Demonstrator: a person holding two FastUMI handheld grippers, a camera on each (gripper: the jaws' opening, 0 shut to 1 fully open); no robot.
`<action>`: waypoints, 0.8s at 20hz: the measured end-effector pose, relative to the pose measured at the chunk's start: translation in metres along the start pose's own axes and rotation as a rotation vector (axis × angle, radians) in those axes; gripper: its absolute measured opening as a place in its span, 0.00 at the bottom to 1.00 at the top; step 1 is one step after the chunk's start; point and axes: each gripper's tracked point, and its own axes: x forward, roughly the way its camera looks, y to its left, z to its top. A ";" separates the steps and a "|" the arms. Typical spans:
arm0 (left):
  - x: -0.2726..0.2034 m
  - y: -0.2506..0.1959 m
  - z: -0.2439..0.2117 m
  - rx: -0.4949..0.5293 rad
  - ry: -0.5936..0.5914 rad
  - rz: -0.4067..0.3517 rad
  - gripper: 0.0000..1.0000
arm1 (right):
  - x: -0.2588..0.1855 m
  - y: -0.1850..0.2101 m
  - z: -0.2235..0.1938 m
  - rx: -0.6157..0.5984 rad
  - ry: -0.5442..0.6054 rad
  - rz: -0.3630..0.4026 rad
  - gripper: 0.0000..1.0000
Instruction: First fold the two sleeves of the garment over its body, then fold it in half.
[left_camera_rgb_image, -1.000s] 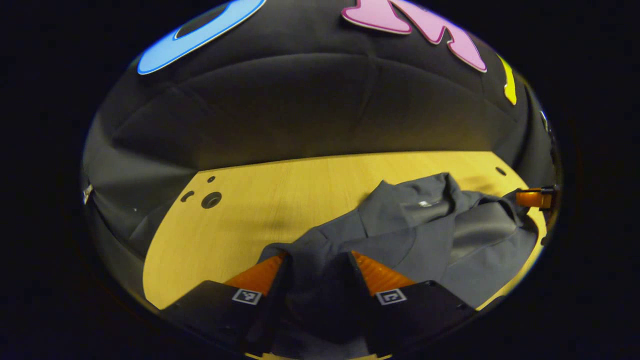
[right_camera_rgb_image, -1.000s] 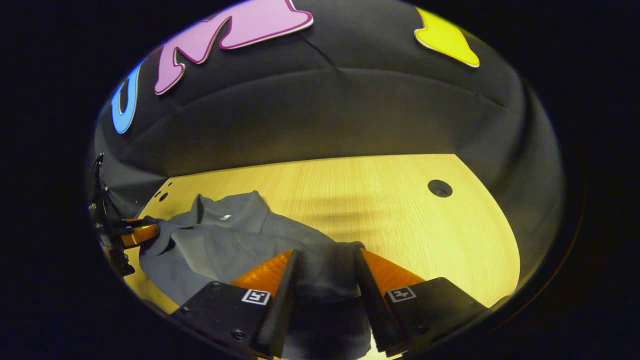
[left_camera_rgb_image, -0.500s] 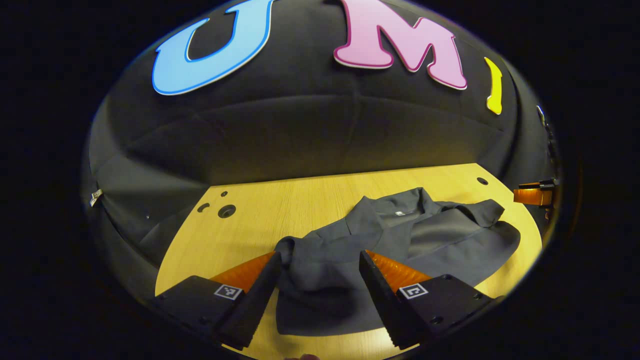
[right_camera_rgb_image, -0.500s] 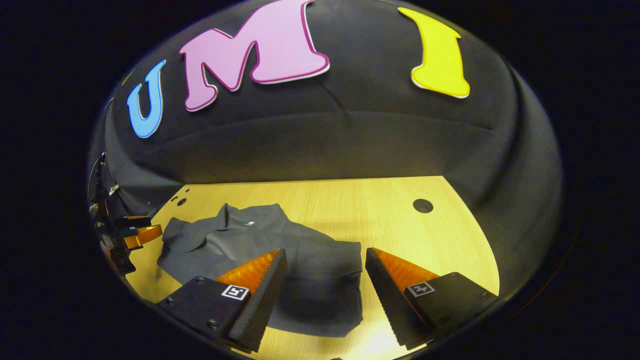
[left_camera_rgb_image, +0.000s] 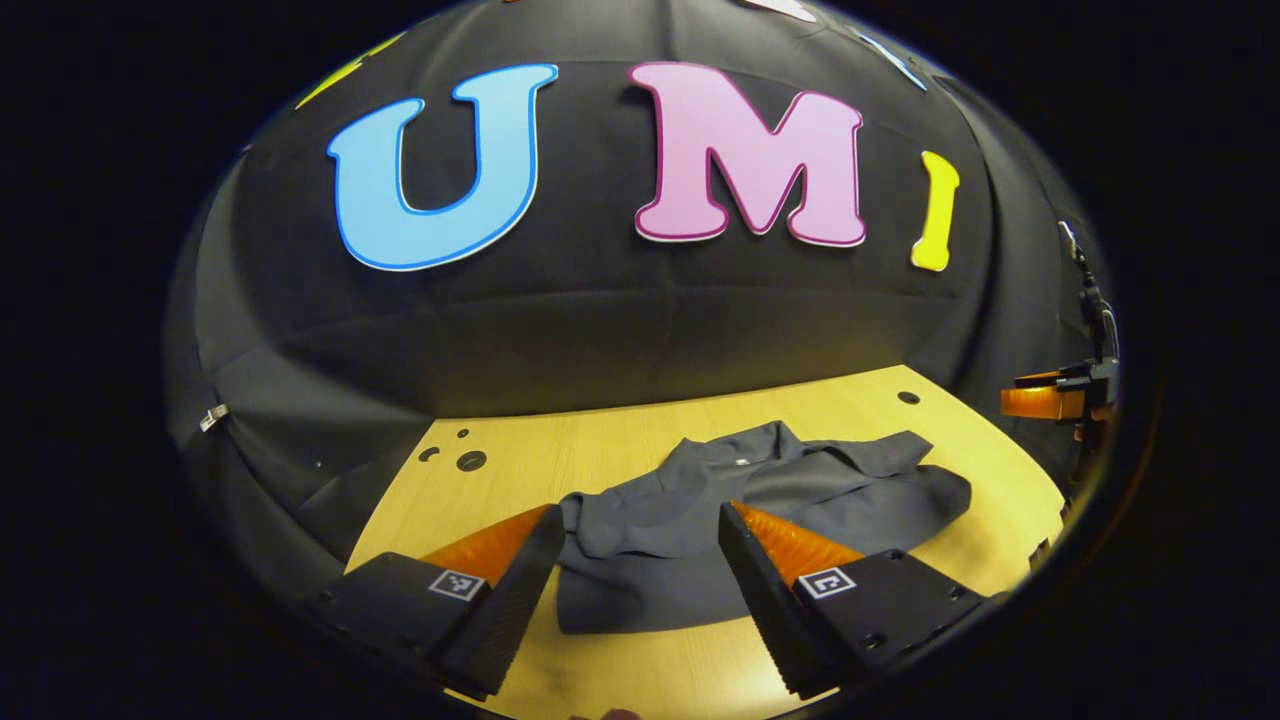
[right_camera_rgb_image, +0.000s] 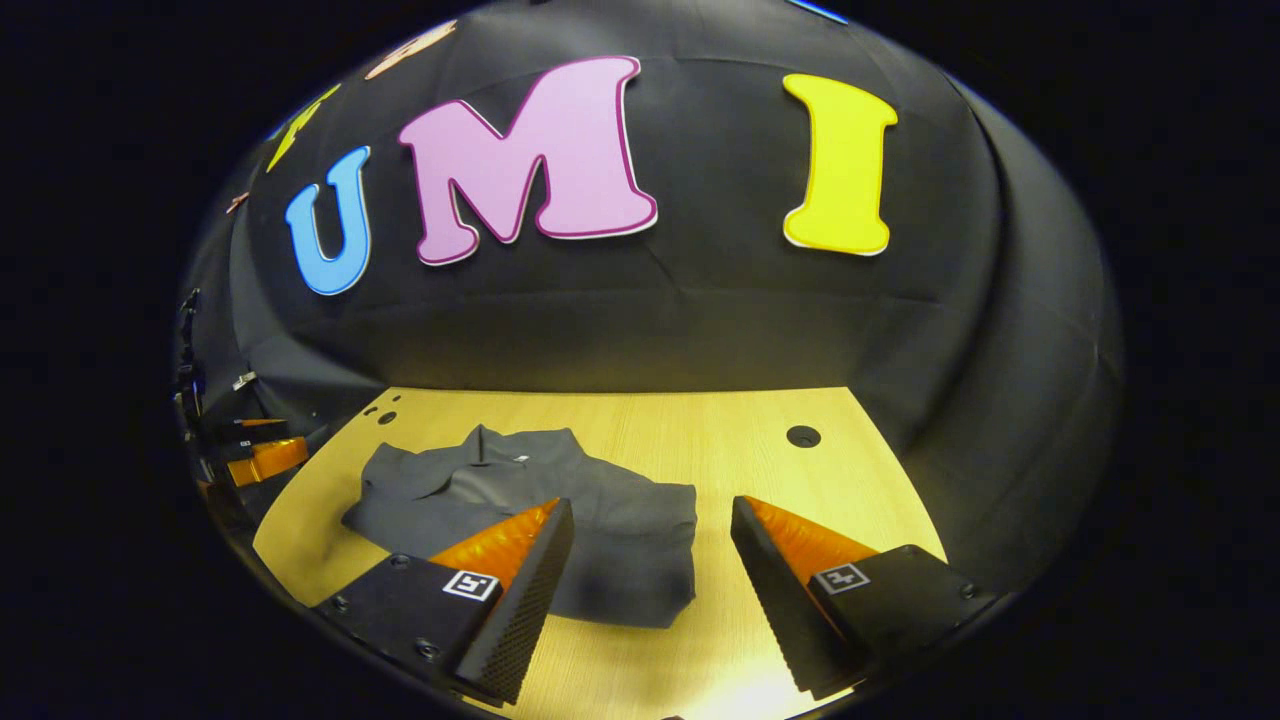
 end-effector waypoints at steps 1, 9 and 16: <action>-0.009 -0.002 0.000 0.008 -0.002 -0.005 0.98 | -0.008 0.002 0.000 0.001 -0.005 0.006 0.98; -0.060 -0.024 -0.017 0.033 0.007 -0.013 0.98 | -0.064 0.029 -0.024 0.066 -0.016 0.038 0.98; -0.085 -0.057 -0.047 0.027 0.049 -0.050 0.98 | -0.091 0.033 -0.048 0.075 0.014 0.045 0.98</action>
